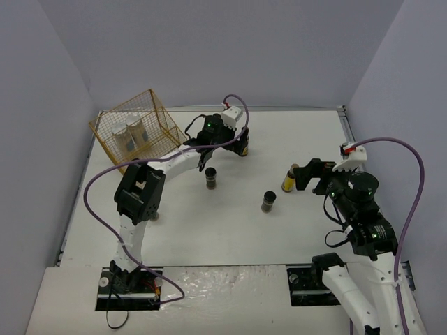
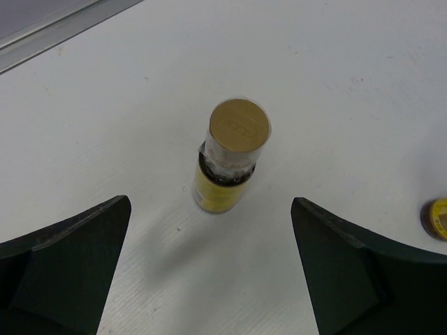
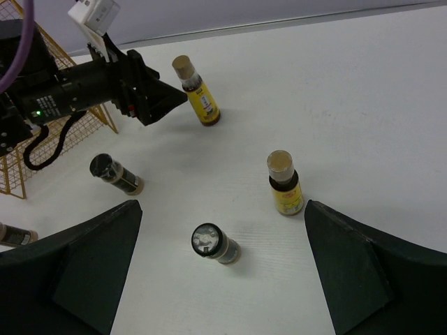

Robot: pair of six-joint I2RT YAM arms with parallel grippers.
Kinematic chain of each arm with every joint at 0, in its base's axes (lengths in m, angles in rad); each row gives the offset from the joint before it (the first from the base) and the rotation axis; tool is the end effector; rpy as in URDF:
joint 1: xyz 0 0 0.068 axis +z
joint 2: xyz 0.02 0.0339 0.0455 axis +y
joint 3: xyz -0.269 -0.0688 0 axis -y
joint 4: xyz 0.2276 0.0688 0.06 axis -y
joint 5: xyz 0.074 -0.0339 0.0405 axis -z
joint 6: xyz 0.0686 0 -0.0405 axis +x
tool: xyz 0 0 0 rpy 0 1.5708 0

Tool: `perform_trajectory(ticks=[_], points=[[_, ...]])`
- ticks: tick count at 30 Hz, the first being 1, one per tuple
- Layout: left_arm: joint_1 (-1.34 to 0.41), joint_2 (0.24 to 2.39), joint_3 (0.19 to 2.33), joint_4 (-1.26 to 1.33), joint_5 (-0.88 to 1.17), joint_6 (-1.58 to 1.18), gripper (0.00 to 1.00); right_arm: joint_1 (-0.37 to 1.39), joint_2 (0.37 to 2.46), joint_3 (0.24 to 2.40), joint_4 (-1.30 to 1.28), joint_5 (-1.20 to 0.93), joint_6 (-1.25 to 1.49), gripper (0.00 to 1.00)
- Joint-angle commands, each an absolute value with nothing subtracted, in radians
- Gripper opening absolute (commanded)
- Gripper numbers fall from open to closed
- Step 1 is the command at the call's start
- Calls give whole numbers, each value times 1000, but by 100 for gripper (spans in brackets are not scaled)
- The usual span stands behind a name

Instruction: Organize the condiment bottles

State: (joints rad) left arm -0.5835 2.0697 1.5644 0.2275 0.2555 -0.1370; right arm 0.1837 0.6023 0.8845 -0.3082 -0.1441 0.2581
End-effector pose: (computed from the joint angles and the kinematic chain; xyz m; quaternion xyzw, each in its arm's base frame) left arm 0.4176 -0.2965 0.2535 0.2501 0.7551 -0.3058 0.5233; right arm 0.1379 0.0356 0.3832 -0.0236 0.7158 0.2028 0.6678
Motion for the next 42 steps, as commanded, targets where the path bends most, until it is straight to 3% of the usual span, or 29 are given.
perform_trajectory(ticks=[1,14,26,30,33,37,42], points=[[-587,2069,1638,429,213,-140,95,184,583,881,-253,-183,252,100],[-612,2138,1684,520,245,-164,83,185,563,855,-256,-201,244,100],[-630,2171,1706,518,235,-156,61,185,550,842,-259,-222,233,100],[-632,2164,1704,521,227,-149,45,184,546,836,-259,-224,232,100],[-632,2137,1678,542,224,-147,23,184,543,830,-259,-227,233,100],[-635,2080,1630,562,211,-152,1,184,543,820,-257,-240,239,100],[-635,1972,1562,587,176,-167,0,184,537,823,-258,-241,237,100]])
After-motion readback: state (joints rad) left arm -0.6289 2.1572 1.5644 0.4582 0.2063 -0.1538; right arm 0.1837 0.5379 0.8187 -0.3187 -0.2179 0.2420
